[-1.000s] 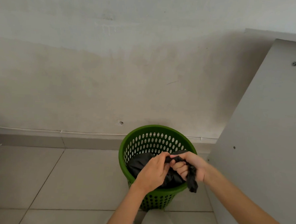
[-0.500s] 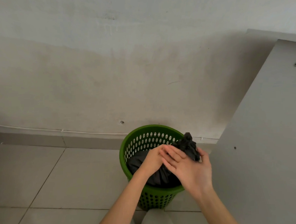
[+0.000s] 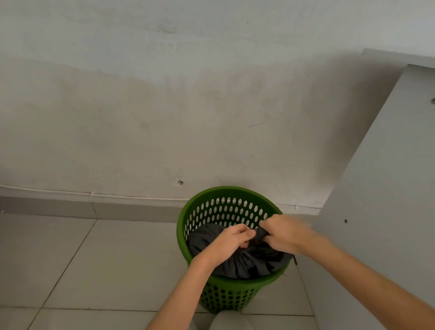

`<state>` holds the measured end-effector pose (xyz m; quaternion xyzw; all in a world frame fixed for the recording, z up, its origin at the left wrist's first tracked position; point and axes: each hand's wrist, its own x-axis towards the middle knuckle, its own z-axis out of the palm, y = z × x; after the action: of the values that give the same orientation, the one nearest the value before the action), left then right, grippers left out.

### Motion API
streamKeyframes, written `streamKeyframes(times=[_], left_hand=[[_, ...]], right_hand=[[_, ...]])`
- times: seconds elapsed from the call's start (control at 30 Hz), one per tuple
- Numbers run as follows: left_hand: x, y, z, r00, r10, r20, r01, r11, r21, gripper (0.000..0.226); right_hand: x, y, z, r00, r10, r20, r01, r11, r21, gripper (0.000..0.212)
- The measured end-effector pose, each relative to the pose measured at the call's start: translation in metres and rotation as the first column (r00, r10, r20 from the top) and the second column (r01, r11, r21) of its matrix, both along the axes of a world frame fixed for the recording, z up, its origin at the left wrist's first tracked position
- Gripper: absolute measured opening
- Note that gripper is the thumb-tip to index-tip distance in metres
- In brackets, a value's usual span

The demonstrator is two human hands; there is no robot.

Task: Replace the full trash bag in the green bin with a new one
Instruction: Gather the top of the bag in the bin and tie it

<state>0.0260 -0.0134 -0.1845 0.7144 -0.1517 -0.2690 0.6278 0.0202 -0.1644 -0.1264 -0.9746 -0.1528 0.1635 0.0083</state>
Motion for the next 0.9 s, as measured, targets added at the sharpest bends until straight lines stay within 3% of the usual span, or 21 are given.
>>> streamKeyframes(times=[0.1, 0.17, 0.23, 0.27, 0.37, 0.43, 0.5, 0.57, 0.63, 0.67, 0.73, 0.83, 0.9], left_hand=[[-0.001, 0.003, -0.003, 0.983, -0.143, 0.119, 0.127, 0.983, 0.134, 0.011], [-0.004, 0.005, -0.008, 0.987, -0.148, 0.059, 0.145, 0.988, 0.047, 0.017], [-0.010, 0.006, -0.006, 0.995, -0.081, -0.058, 0.073, 0.989, -0.125, 0.018], [-0.012, 0.006, -0.006, 0.990, -0.042, -0.132, 0.010, 0.972, -0.235, 0.016], [-0.017, 0.002, 0.000, 0.939, 0.063, -0.339, -0.233, 0.840, -0.490, 0.017], [-0.021, -0.004, 0.002, 0.889, 0.102, -0.446, -0.366, 0.743, -0.560, 0.017], [-0.025, -0.008, -0.002, 0.841, 0.126, -0.526, -0.464, 0.668, -0.582, 0.019], [-0.029, -0.008, -0.005, 0.819, 0.143, -0.556, -0.510, 0.625, -0.591, 0.018], [-0.030, -0.008, -0.008, 0.817, 0.145, -0.558, -0.517, 0.611, -0.599, 0.021], [-0.031, -0.007, -0.008, 0.818, 0.146, -0.556, -0.516, 0.614, -0.598, 0.022], [-0.031, -0.007, -0.009, 0.829, 0.139, -0.542, -0.499, 0.623, -0.603, 0.021], [-0.033, -0.004, -0.008, 0.867, 0.114, -0.485, -0.429, 0.665, -0.611, 0.023], [-0.032, -0.002, -0.011, 0.895, 0.118, -0.430, -0.376, 0.717, -0.587, 0.022]], right_hand=[[0.007, -0.004, 0.010, 0.894, -0.161, -0.418, 0.306, 0.901, 0.308, 0.028], [0.013, -0.009, 0.019, 0.805, -0.133, -0.578, 0.421, 0.815, 0.399, 0.026], [0.017, -0.013, 0.023, 0.772, -0.046, -0.634, 0.465, 0.719, 0.516, 0.014], [0.020, -0.015, 0.021, 0.772, -0.022, -0.635, 0.507, 0.624, 0.595, 0.018], [0.016, -0.012, -0.005, 0.796, -0.080, -0.600, 0.599, 0.256, 0.759, 0.022], [0.002, 0.003, -0.025, 0.832, -0.187, -0.522, 0.551, 0.170, 0.817, 0.019], [-0.012, 0.019, -0.039, 0.890, -0.302, -0.341, 0.426, 0.284, 0.859, 0.020], [-0.015, 0.026, -0.046, 0.937, -0.324, -0.131, 0.298, 0.546, 0.783, 0.025], [-0.016, 0.027, -0.044, 0.969, -0.234, 0.084, 0.165, 0.858, 0.486, 0.031], [-0.017, 0.026, -0.044, 0.959, -0.139, 0.246, 0.070, 0.960, 0.272, 0.029], [-0.022, 0.032, -0.037, 0.927, 0.027, 0.374, 0.000, 0.997, -0.071, 0.026], [-0.033, 0.045, -0.025, 0.994, 0.041, 0.101, -0.005, 0.945, -0.327, 0.036], [-0.038, 0.048, -0.015, 0.995, 0.096, 0.023, -0.078, 0.911, -0.406, 0.036]])
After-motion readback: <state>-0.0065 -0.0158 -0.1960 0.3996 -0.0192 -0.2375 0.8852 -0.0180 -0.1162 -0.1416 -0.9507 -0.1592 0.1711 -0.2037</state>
